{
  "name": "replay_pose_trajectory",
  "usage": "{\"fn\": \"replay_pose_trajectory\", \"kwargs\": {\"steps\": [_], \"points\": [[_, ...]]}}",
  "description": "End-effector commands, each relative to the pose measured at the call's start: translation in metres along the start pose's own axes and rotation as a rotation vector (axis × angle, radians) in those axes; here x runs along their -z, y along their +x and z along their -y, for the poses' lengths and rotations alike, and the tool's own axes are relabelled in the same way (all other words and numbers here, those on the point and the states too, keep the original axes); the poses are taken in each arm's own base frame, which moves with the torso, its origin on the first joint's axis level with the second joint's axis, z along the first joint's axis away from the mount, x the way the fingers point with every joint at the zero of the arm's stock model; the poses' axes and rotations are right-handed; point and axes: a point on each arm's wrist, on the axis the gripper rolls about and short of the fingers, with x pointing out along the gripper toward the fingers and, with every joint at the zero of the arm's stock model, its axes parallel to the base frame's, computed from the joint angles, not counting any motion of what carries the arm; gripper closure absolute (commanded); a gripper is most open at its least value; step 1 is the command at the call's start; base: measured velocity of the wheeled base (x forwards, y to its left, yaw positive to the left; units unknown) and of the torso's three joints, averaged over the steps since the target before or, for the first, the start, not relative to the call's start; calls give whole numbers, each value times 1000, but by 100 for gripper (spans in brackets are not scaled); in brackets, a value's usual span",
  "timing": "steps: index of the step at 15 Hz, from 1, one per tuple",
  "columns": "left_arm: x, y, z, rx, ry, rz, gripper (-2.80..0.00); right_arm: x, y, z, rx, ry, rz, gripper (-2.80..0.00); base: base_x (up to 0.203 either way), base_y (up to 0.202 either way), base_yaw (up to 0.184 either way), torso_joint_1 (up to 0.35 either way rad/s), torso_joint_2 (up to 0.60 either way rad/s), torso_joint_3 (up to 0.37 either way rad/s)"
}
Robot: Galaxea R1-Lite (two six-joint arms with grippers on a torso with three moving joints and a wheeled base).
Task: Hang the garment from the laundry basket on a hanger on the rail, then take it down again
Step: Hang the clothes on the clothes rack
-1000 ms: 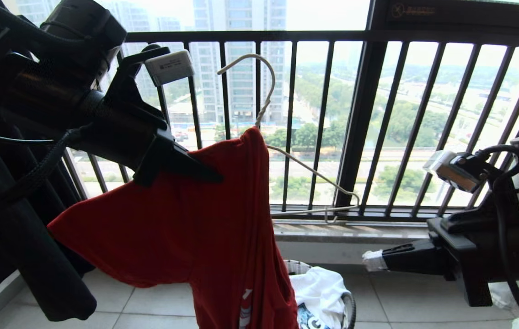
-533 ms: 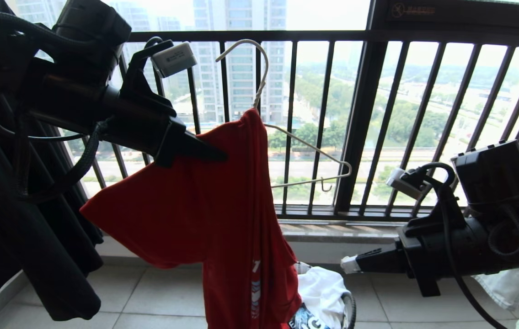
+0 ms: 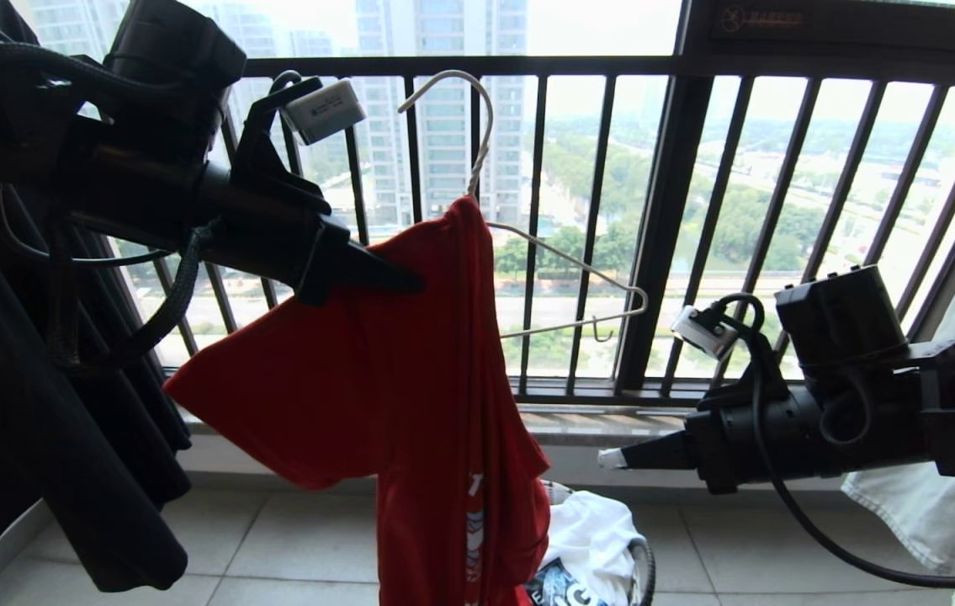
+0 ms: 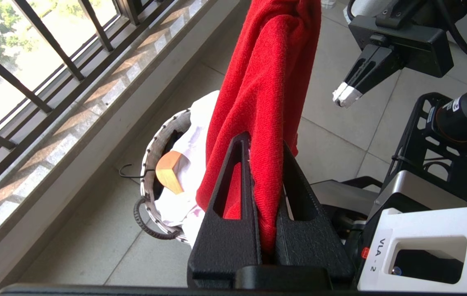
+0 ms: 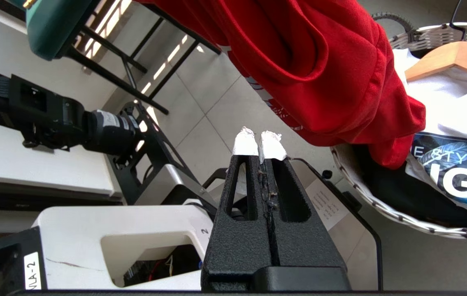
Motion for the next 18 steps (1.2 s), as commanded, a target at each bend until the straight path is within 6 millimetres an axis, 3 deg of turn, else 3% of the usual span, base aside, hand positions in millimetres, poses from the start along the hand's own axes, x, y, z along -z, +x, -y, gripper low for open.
{"fn": "replay_pose_trajectory", "kwargs": {"steps": [1,2,3,6,11,18], "points": [[0,-8,7,2,7,6,0,-1,12,11,-2,76,-13,0,0,0,0,0,0,0],[-1,-10,9,2,11,10,0,-1,14,13,-4,99,-11,0,0,0,0,0,0,0],[-2,-13,11,0,16,16,0,-4,14,13,-9,119,6,-280,0,0,0,0,0,0],[-6,-22,17,-10,35,43,0,-11,22,19,-35,223,67,-280,0,0,0,0,0,0],[-9,-28,22,-16,51,63,0,-7,44,33,-34,311,21,-280,0,0,0,0,0,0],[-14,-34,25,-24,65,95,0,3,64,14,-70,287,-48,-280,0,0,0,0,0,0]]}}
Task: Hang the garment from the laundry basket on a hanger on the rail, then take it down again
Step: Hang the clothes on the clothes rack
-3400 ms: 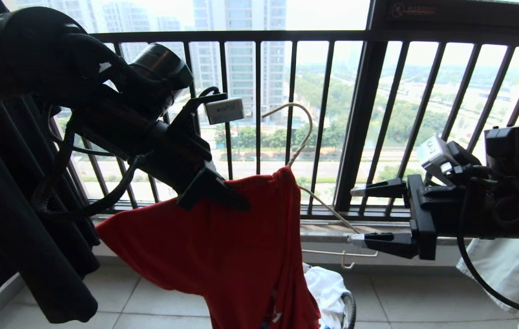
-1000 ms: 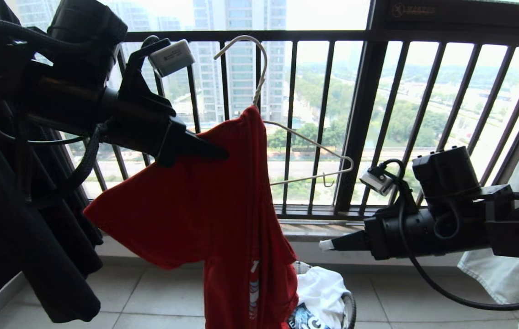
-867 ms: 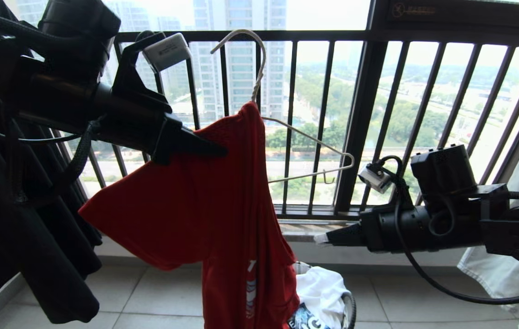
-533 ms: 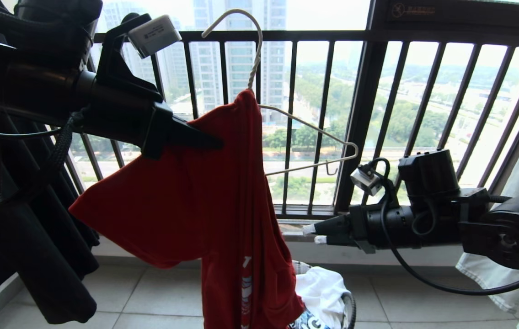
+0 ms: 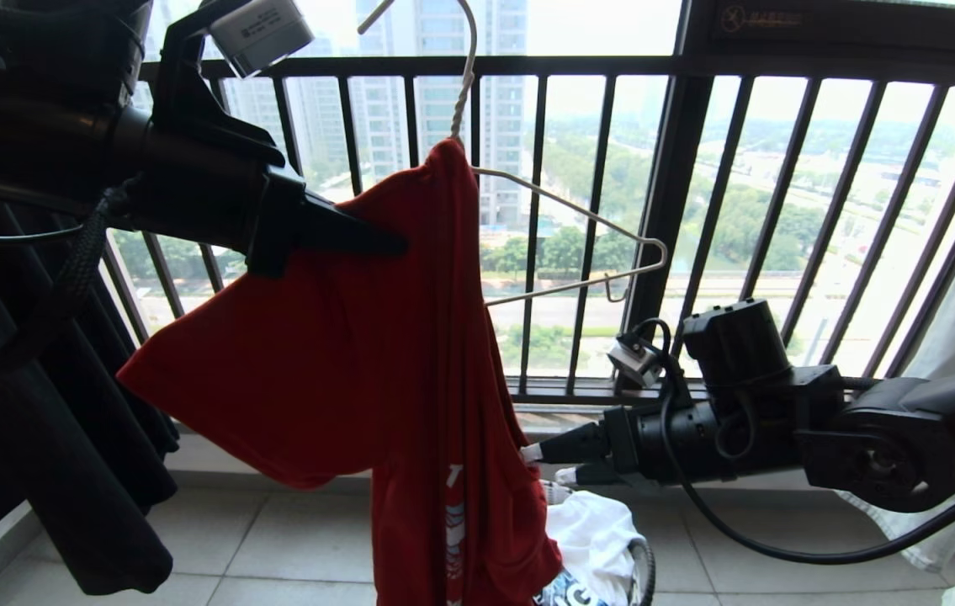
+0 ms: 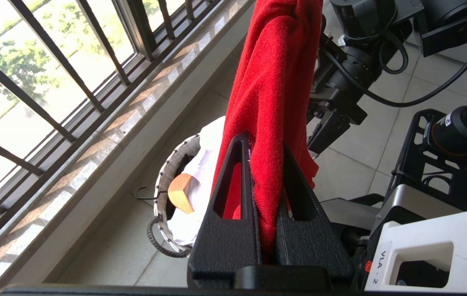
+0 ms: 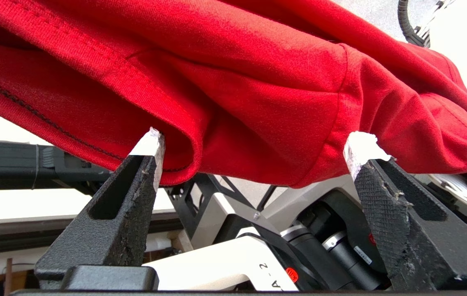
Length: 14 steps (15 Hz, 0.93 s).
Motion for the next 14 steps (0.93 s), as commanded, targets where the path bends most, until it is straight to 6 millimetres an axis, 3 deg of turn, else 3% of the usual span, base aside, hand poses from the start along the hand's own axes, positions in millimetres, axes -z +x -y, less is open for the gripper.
{"fn": "replay_pose_trajectory", "kwargs": {"steps": [1,3,4,10,14], "points": [[-1,-1,1,4,2,2,0,4,5,-5,-12,-7,-20,-280,0,0,0,0,0,0],[-1,-2,2,3,4,5,0,4,7,-6,-3,-10,-17,-280,0,0,0,0,0,0],[-2,-3,2,2,6,7,0,5,8,-7,0,-13,-16,0,0,0,0,0,0,0],[-3,-7,6,0,12,14,0,1,10,-4,32,-12,8,0,0,0,0,0,0,0],[0,-16,14,-1,10,14,0,-17,-6,7,83,0,104,0,0,0,0,0,0,0]]}}
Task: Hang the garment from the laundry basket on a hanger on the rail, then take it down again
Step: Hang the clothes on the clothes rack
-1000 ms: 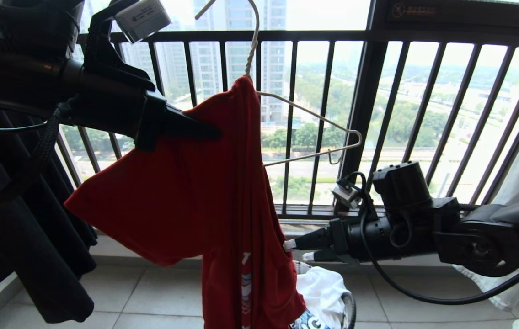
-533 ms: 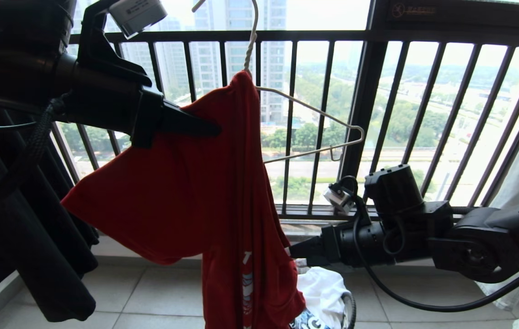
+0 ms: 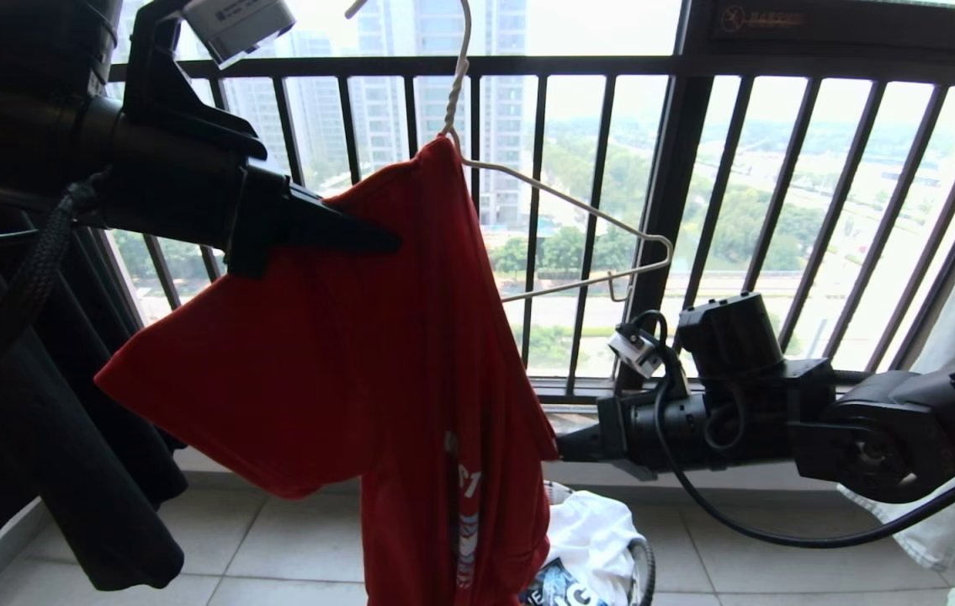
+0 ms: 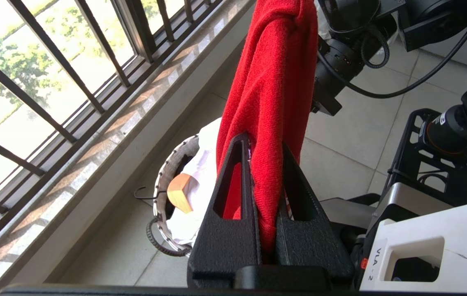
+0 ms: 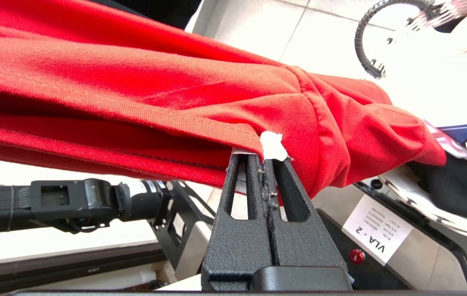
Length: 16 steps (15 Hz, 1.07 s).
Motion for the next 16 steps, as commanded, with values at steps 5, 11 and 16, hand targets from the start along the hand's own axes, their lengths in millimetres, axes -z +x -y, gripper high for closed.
{"fn": "replay_pose_trajectory", "kwargs": {"steps": [5,11,16], "points": [[1,-14,12,1,0,12,0,-27,-21,19,40,20,110,0,0,0,0,0,0,0],[11,-8,16,27,-16,-19,0,-49,-45,35,76,31,207,0,0,0,0,0,0,0],[19,0,13,35,-34,-43,0,-63,-69,37,95,21,291,0,0,0,0,0,0,0]]}}
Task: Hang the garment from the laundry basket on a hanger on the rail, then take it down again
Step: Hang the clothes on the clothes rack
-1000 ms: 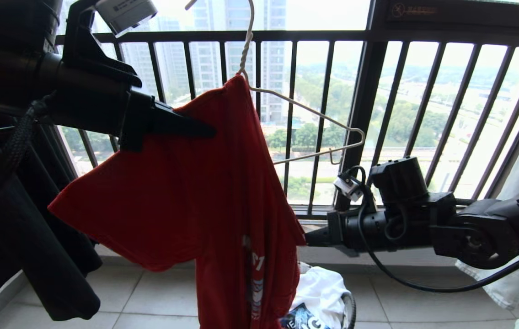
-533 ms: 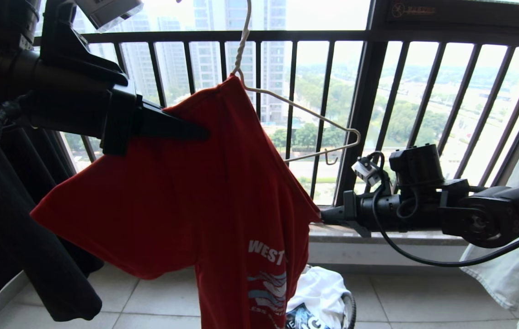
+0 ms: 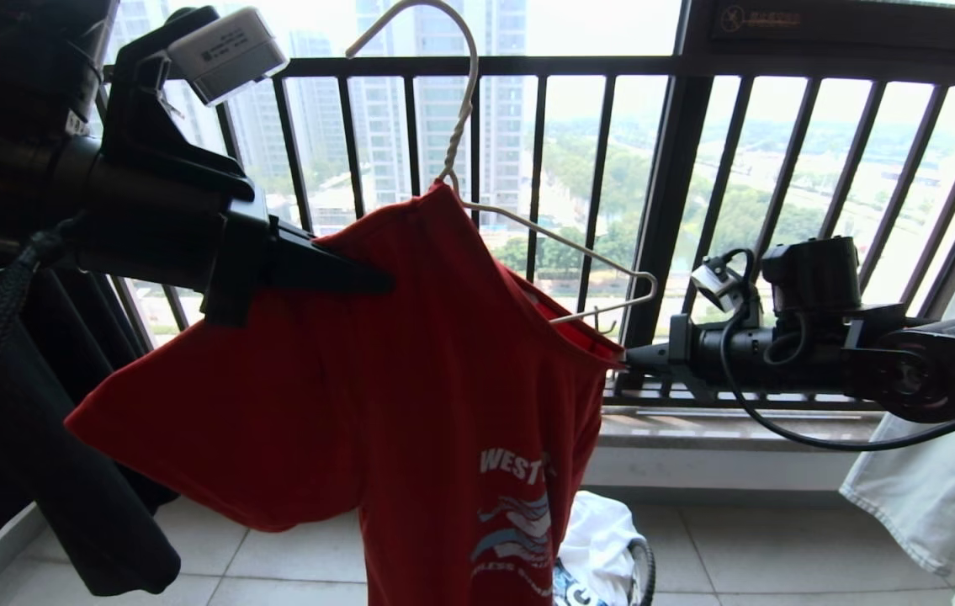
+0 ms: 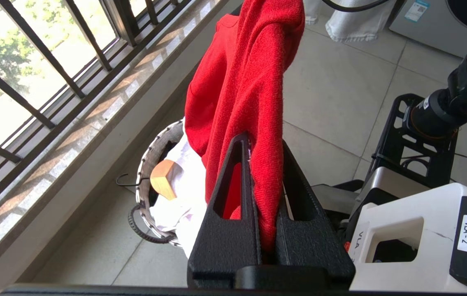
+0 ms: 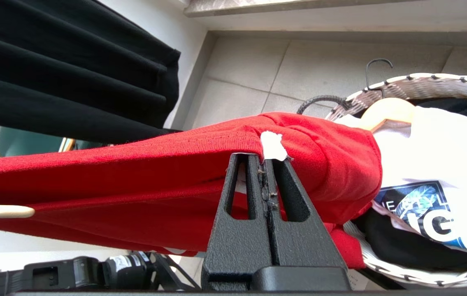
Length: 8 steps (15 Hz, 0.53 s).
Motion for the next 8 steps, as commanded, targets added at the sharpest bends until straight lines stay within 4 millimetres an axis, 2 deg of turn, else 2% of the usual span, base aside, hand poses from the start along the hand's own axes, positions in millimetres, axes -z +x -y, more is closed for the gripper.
{"fn": "replay_pose_trajectory", "kwargs": {"steps": [1,8], "points": [[4,4,-2,9,-11,-18,0,-8,-8,-2,-3,-8,32,0,0,0,0,0,0,0],[10,13,-8,8,-26,-45,0,-12,-26,-14,-4,-29,60,0,0,0,0,0,0,0]]}}
